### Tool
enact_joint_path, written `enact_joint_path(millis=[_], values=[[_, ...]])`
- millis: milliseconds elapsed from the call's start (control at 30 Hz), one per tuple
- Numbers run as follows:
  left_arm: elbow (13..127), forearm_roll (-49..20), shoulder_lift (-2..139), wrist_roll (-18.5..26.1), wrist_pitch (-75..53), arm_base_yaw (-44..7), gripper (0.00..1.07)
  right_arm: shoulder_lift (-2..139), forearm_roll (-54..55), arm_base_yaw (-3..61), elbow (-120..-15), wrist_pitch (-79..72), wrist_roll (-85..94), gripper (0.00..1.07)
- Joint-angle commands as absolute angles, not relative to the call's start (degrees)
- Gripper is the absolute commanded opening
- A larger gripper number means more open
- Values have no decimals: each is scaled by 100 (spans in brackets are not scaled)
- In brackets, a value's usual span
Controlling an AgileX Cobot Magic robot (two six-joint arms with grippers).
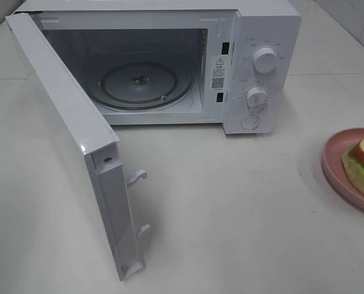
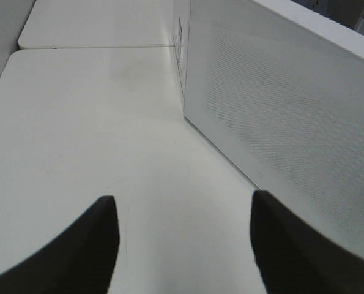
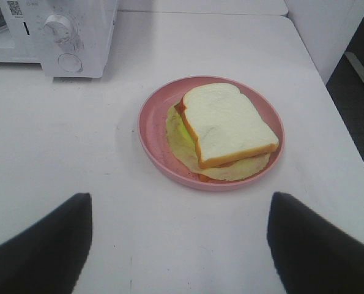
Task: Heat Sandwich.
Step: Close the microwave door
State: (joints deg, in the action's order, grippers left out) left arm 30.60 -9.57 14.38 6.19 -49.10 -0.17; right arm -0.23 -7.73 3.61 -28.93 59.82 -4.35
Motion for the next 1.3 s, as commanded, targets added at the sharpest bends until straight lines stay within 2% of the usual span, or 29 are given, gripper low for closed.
enact_joint_path(millis=[33, 133, 233, 267, 300, 333, 600, 700, 1033, 1233, 1300], values=[[3100, -1014, 2017, 607, -4446, -6, 39, -172, -779, 327, -2888, 5953, -390, 76], [3100, -1020, 2309, 607, -4286, -6, 32, -172, -779, 327, -2888, 5953, -390, 76], [3094, -1014, 2876, 619, -3971, -6, 12, -172, -779, 327, -2888, 5953, -390, 76], [3094, -1014, 2876, 619, -3971, -6, 12, -172, -779, 327, -2888, 5953, -390, 76], [3077, -1014, 3197, 682, -3730, -6, 1, -172, -779, 327, -2888, 5953, -390, 76], [3065, -1014, 3317, 728, -3581, -6, 0, -172, -779, 327, -2888, 5953, -390, 76], [2532, -1071, 4137, 1014, -2120, -23, 0, -172, -779, 327, -2888, 5953, -390, 76], [2137, -1077, 4423, 1014, -911, -23, 0, -172, -779, 327, -2888, 5953, -390, 76], [1742, -1094, 5157, 997, 808, -23, 0, -172, -779, 327, -2888, 5953, -390, 76], [1742, -997, 6045, 636, 1799, -23, 0, -172, -779, 327, -2888, 5953, -390, 76], [1742, -607, 6360, 252, 2177, -23, 0, -172, -779, 327, -2888, 5953, -390, 76]])
